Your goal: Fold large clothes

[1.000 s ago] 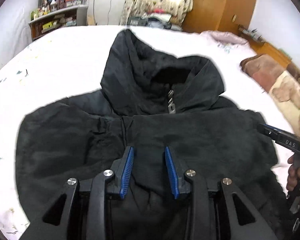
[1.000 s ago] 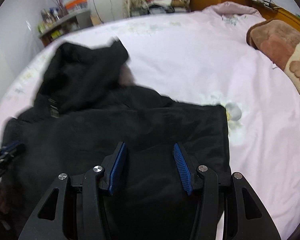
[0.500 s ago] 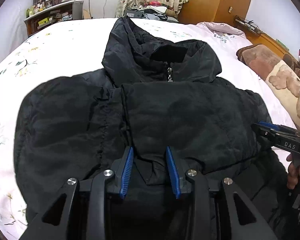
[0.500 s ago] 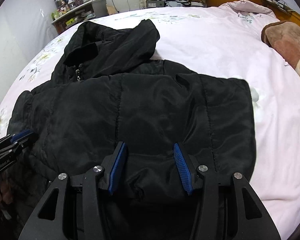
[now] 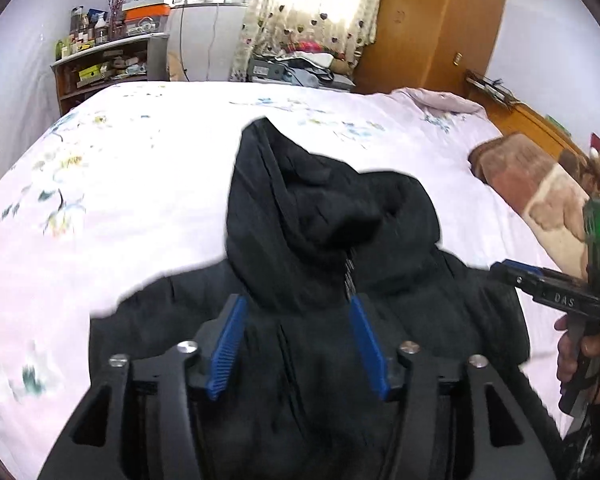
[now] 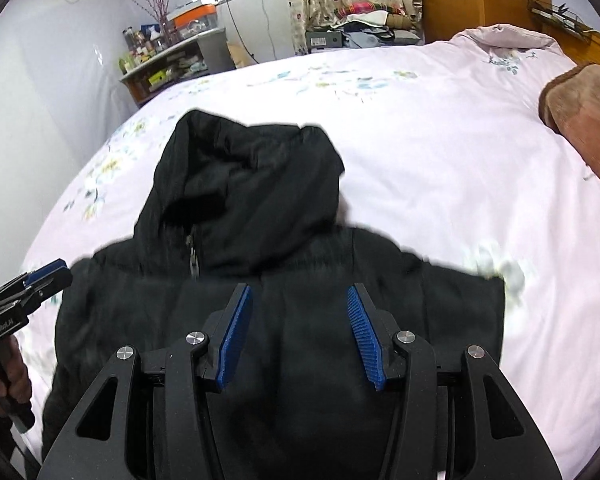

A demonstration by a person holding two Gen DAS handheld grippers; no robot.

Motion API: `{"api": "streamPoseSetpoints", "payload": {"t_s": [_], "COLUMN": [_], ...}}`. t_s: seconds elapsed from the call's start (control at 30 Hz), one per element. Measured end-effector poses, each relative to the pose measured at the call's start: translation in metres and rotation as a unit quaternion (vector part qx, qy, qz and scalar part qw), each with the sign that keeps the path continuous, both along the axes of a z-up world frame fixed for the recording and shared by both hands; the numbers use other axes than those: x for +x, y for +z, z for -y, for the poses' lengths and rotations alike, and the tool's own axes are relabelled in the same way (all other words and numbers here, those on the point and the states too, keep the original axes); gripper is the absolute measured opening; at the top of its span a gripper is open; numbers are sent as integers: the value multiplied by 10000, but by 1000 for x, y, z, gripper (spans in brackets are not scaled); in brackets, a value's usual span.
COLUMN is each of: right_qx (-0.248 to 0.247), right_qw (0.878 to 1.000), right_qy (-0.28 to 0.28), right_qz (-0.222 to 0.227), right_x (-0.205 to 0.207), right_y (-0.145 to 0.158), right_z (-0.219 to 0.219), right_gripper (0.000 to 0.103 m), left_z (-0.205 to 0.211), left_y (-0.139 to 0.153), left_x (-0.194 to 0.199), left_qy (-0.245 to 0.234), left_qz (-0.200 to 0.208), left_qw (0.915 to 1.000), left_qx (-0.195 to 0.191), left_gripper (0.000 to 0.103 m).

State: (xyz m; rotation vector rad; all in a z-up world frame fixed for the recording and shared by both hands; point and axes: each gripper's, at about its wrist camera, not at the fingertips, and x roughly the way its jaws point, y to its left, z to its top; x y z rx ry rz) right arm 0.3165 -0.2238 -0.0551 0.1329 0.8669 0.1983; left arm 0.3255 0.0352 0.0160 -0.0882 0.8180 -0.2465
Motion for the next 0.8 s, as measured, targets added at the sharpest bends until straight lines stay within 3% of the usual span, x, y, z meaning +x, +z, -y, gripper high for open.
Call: {"api": "streamPoseSetpoints", "payload": {"t_s": [0.33, 0.57, 0.6, 0.7, 0.73, 0.8], "right_qx": [232, 536, 554, 576, 515, 444], "right_qw": [9995, 9980, 9979, 9971, 9973, 9978], "right_qy": [-69, -141, -121, -4, 13, 42], "right_qz": [-185, -291, -325, -502, -530, -485], "right_x": [97, 154, 159, 172, 172, 168], "right_y": [-7, -21, -23, -30, -30, -26], "right_z": [2, 3, 3, -5, -7, -12], "right_gripper": [50, 50, 50, 46, 20, 13], "left_z": [-16, -19, -17, -8, -6, -6], "left_y": [-25, -59, -64, -71, -70, -63], "left_x": [117, 168, 171, 175, 172, 161], "left_qy": [334, 522, 502, 396, 372, 323], "left_qz": [-416, -771, -796, -852, -797, -579], "left_qw": [9986, 9954, 9950, 9950, 9957, 9974], "left_qx": [-38, -244, -325, -339, -288, -269], "left_gripper": [63, 61, 57, 19, 10, 5]}}
